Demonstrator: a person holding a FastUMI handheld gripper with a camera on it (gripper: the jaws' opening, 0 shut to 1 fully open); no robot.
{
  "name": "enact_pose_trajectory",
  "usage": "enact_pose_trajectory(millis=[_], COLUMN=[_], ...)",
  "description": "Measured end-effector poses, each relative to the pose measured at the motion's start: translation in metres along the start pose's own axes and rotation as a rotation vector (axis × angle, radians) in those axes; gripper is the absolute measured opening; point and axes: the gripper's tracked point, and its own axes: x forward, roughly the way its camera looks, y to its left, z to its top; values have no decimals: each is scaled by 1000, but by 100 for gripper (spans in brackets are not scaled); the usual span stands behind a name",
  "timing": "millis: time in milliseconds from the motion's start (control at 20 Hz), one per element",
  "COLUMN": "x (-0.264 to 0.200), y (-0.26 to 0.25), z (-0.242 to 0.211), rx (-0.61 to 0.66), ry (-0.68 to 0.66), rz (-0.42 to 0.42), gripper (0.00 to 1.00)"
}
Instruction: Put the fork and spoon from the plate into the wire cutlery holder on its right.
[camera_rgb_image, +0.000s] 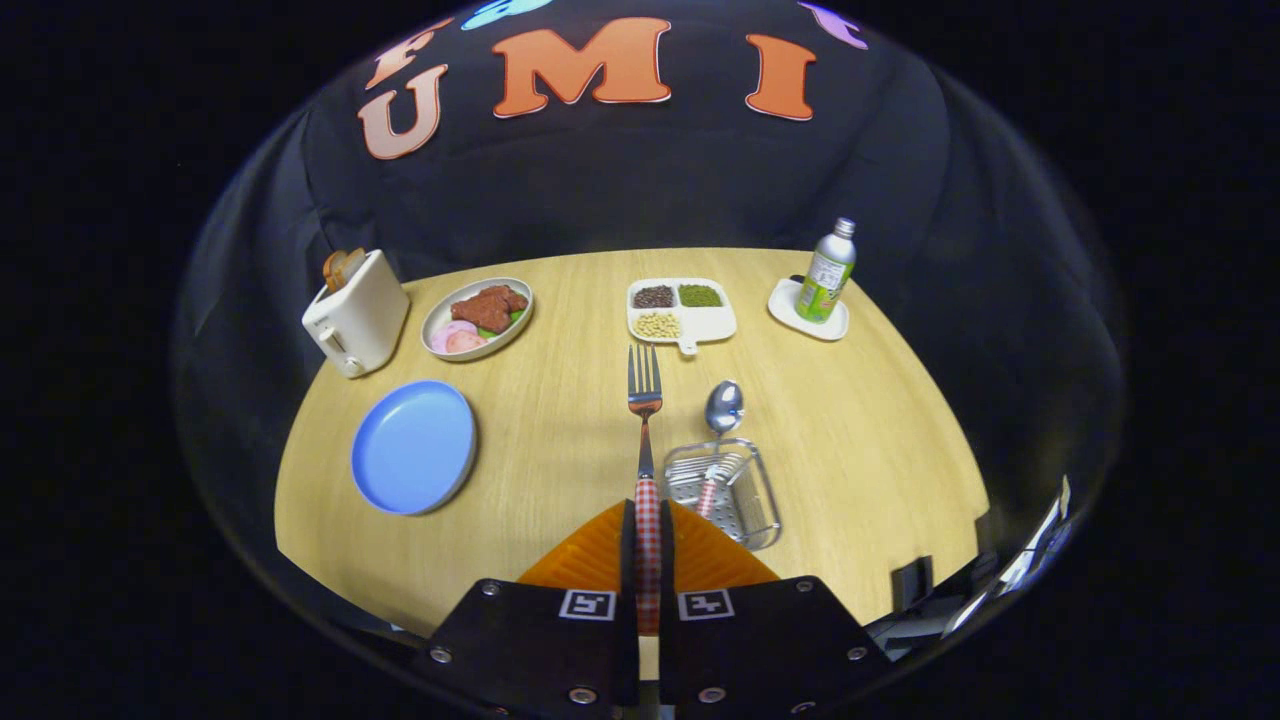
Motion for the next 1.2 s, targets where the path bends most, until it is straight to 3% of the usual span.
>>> enact_pose_trajectory(millis=[500, 1000, 1200], x=[-40, -17, 3], y=[-40, -50, -45], z=[-28, -50, -50], rx=[-184, -362, -354], ry=[246, 579, 681], rz=[35, 115, 144], gripper=[8, 9, 10])
